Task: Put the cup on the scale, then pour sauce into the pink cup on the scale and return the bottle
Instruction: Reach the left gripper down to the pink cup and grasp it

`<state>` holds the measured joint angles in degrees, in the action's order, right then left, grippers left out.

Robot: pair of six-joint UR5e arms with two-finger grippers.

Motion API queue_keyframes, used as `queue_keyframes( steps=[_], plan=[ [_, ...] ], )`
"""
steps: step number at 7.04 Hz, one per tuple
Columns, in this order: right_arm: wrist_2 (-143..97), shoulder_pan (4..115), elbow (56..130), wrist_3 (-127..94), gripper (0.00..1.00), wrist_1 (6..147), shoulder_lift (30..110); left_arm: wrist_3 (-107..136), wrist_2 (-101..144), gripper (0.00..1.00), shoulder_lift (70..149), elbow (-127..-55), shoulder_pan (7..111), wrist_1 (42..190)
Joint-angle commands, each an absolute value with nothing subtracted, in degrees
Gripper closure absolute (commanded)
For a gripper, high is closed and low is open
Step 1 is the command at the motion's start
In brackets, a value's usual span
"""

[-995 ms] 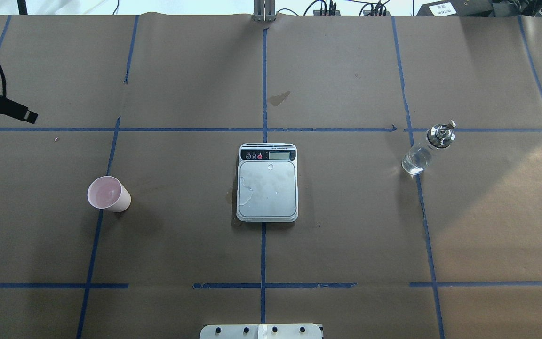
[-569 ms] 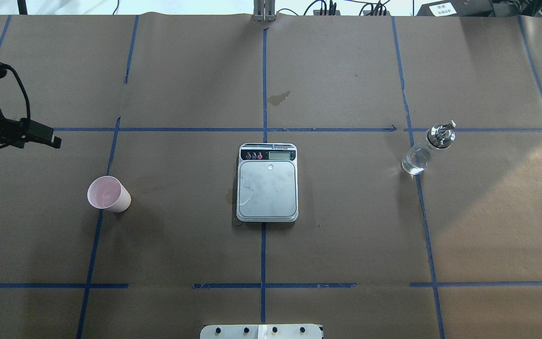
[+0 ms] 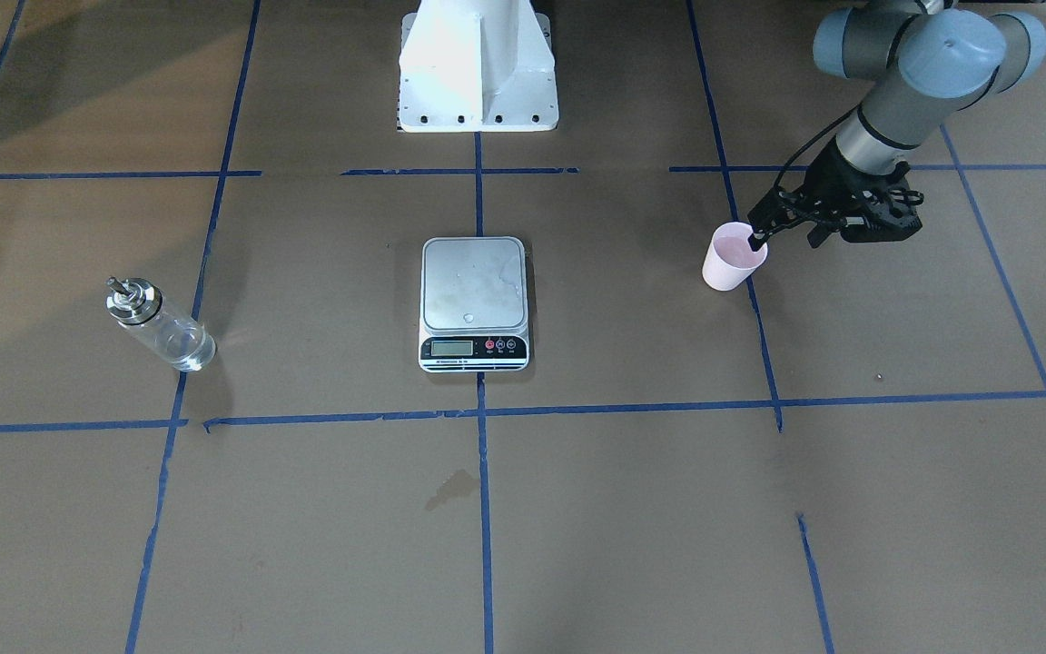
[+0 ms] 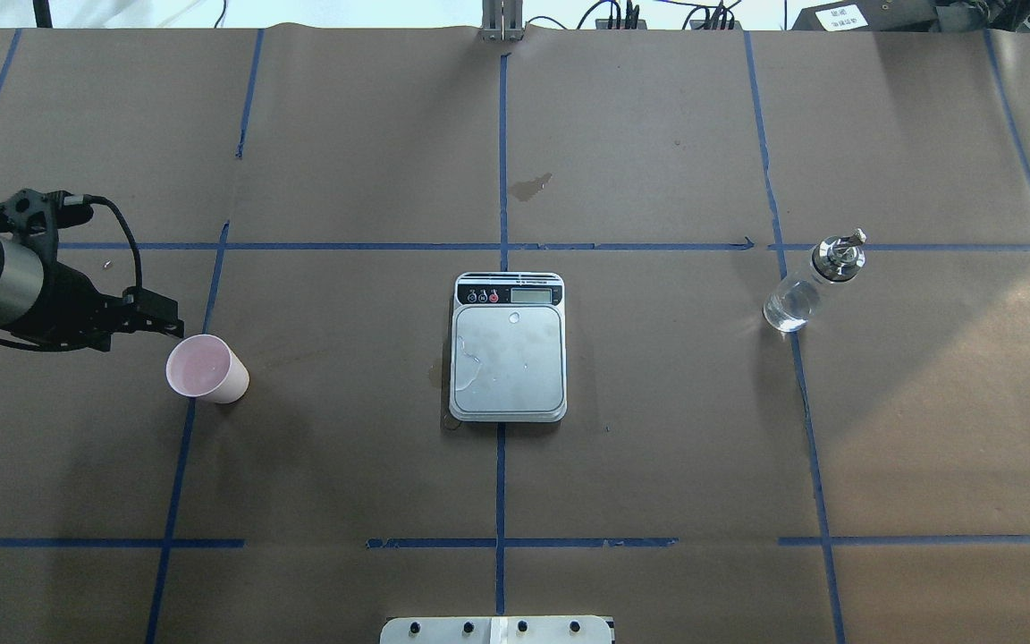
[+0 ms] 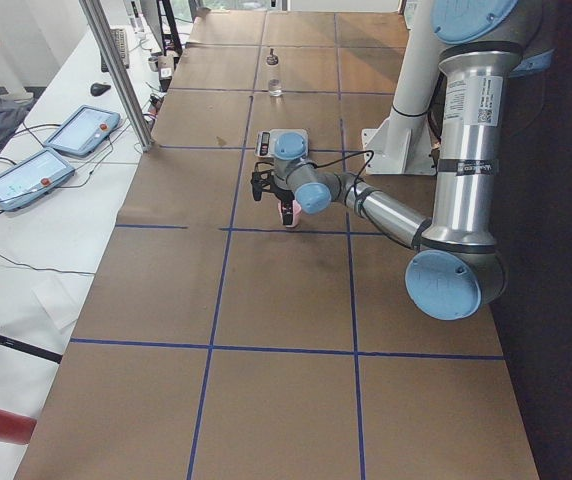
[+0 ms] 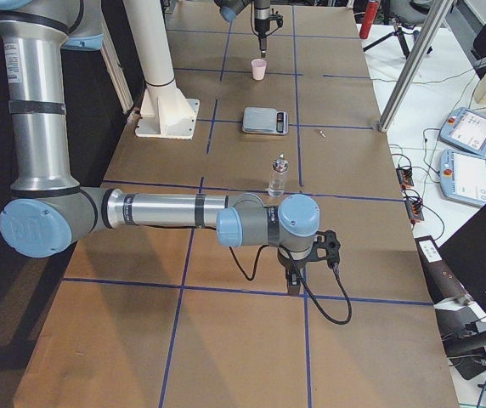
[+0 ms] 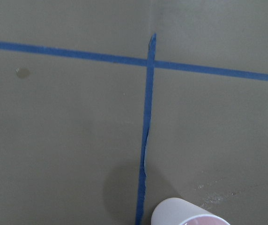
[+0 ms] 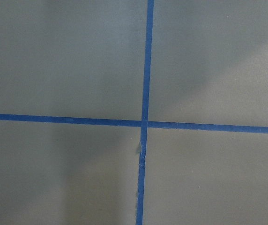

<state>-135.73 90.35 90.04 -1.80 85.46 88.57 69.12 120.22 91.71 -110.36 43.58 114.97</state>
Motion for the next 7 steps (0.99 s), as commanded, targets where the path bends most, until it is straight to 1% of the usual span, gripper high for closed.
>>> queue_keyframes(
  steps=[1, 2, 3, 4, 5, 7],
  plan=[
    [-135.7, 90.3, 89.8, -1.8, 0.0, 85.4, 88.5, 71.1, 119.7, 0.0, 91.8, -109.5, 41.2, 115.0],
    [-135.8, 90.3, 89.9, -1.8, 0.0, 85.4, 88.5, 71.1, 119.7, 0.01, 92.2, -108.5, 40.6, 115.0],
    [-135.8, 90.3, 89.7, -1.9, 0.0, 85.5, 88.5, 71.1, 119.6, 0.18, 92.5, -107.8, 39.7, 114.9],
    [-135.8, 90.3, 89.7, -1.9, 0.0, 85.5, 88.6, 71.1, 119.6, 0.52, 92.7, -107.8, 39.7, 114.7],
    [-135.8, 90.3, 89.7, -1.9, 0.0, 85.5, 88.6, 71.1, 119.6, 1.0, 92.7, -108.1, 39.6, 114.3],
    [-135.8, 90.3, 89.8, -1.9, 0.0, 85.4, 88.4, 71.7, 119.6, 1.0, 92.7, -108.6, 40.5, 113.7]
  ],
)
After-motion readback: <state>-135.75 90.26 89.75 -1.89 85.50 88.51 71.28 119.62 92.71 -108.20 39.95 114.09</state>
